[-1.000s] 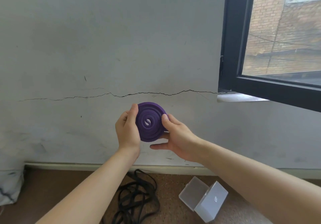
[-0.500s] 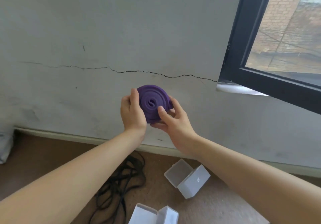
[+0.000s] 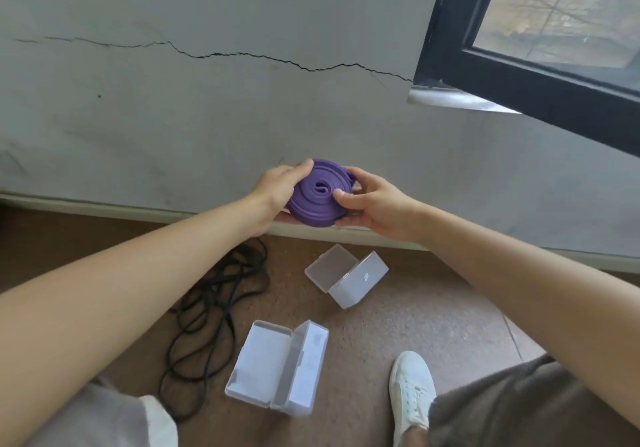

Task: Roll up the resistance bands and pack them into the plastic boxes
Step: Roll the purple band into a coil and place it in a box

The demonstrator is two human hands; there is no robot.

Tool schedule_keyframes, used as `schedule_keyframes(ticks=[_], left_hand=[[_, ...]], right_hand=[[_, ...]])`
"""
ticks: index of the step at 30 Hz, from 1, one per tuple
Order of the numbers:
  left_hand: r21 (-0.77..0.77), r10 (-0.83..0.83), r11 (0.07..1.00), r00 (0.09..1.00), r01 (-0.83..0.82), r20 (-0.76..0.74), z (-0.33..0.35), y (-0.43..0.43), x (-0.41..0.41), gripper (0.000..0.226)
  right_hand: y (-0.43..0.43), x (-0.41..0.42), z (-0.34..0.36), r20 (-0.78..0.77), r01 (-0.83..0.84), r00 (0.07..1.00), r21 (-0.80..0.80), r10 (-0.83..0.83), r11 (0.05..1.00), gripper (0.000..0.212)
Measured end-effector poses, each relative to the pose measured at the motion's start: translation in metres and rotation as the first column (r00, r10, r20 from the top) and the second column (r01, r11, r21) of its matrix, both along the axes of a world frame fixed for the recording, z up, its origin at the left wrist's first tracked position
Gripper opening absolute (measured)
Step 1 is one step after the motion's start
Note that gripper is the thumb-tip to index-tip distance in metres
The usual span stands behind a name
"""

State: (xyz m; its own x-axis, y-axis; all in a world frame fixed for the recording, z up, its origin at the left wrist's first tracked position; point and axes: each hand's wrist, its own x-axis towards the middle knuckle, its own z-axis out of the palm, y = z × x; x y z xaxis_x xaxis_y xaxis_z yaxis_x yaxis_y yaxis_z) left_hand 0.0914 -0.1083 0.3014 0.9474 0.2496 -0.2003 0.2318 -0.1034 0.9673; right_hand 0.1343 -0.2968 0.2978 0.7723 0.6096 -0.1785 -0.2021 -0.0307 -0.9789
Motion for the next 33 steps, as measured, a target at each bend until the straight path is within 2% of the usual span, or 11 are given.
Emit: schedule_keyframes(ticks=[4,8,12,15,17,18,20,21,23,28,33], left_hand=[[0.016,-0.089,0.996,0.992,0.091,-0.089,-0.035,-0.007,-0.013,0.043],[-0.022,-0.084,0.996,0.989,0.082,-0.119,-0.076,-0.014,-0.037,0.042],[-0.106,-0.115,0.990,0.975,0.096,-0.189,-0.117,-0.024,-0.066,0.042],[0.018,-0.208,0.974,0.923,0.226,-0.324,-0.161,-0.021,-0.088,0.033],[0.158,-0.310,0.892,0.829,0.423,-0.466,-0.188,-0.013,-0.103,0.037],[0.229,-0.365,0.805,0.760,0.548,-0.538,-0.199,-0.007,-0.110,0.041],[0.337,-0.423,0.546,0.600,0.767,-0.679,-0.215,0.005,-0.122,0.044],[0.348,-0.421,0.437,0.530,0.830,-0.736,-0.223,0.009,-0.126,0.048],[0.306,-0.412,0.354,0.441,0.884,-0.797,-0.240,0.014,-0.134,0.055],[0.262,-0.425,0.370,0.413,0.891,-0.805,-0.278,0.003,-0.148,0.060],[0.257,-0.488,0.442,0.471,0.860,-0.735,-0.294,0.002,-0.146,0.025]], right_hand=[[-0.012,-0.014,-0.032,-0.013,-0.010,1.000,-0.066,0.010,0.998,0.053],[-0.016,-0.039,-0.072,-0.018,0.100,0.995,-0.067,-0.101,0.993,0.051],[-0.034,-0.049,-0.102,-0.006,0.065,0.998,-0.185,-0.068,0.980,0.047],[-0.049,-0.052,-0.126,0.013,0.061,0.998,-0.319,-0.060,0.946,0.047],[-0.057,-0.053,-0.138,0.023,0.059,0.998,-0.394,-0.054,0.917,0.047],[-0.061,-0.053,-0.143,0.036,0.052,0.999,-0.428,-0.041,0.902,0.046],[-0.065,-0.054,-0.151,0.054,0.036,0.999,-0.489,-0.011,0.872,0.043],[-0.065,-0.056,-0.156,0.052,0.024,0.999,-0.517,0.004,0.855,0.041],[-0.064,-0.060,-0.165,0.040,-0.004,0.999,-0.553,0.031,0.833,0.038],[-0.065,-0.069,-0.182,0.008,-0.076,0.995,-0.593,0.100,0.802,0.035],[-0.069,-0.065,-0.184,-0.005,-0.081,0.995,-0.601,0.098,0.795,0.037]])
